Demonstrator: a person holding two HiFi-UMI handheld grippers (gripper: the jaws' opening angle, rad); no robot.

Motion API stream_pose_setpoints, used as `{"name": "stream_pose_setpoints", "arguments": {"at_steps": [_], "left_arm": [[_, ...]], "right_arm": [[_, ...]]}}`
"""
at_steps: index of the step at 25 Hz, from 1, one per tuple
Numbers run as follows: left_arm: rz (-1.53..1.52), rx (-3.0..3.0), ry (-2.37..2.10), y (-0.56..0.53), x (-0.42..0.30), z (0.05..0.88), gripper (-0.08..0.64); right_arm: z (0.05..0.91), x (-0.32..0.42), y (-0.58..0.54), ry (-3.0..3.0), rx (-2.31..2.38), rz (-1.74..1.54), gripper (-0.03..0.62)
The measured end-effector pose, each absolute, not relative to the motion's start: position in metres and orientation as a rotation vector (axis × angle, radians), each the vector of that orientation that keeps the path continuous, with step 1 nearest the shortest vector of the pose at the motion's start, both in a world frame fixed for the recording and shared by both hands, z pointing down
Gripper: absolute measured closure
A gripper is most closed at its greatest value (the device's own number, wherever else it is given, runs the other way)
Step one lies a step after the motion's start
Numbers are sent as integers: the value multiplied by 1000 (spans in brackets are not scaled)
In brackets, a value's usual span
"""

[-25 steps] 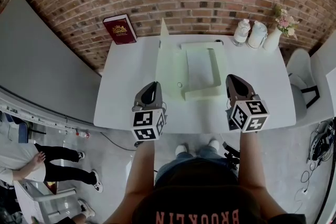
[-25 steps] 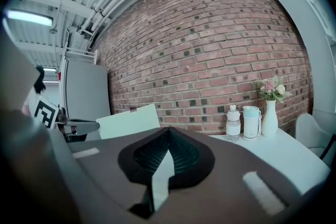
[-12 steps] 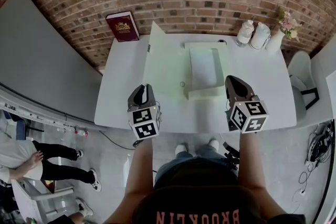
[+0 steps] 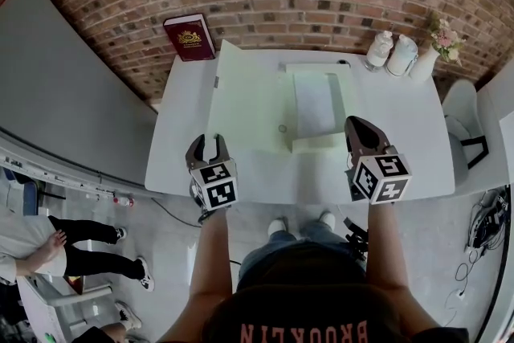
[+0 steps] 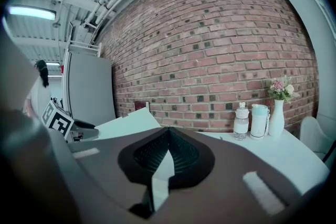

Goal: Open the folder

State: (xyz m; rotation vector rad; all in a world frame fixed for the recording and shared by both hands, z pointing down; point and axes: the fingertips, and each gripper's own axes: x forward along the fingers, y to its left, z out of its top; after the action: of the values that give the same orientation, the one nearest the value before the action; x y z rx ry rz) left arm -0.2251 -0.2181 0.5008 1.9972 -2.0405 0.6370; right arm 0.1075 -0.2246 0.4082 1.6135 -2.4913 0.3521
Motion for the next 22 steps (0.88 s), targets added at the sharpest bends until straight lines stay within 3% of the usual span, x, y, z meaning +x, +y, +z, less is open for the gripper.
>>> {"name": "stream_pose_setpoints", "arguments": {"at_steps": [22], "left_arm": [[1275,2027,-1877,-225,-262,579,400]], "right_arm": [[439,64,-236,-2442,1547,399,594]]}}
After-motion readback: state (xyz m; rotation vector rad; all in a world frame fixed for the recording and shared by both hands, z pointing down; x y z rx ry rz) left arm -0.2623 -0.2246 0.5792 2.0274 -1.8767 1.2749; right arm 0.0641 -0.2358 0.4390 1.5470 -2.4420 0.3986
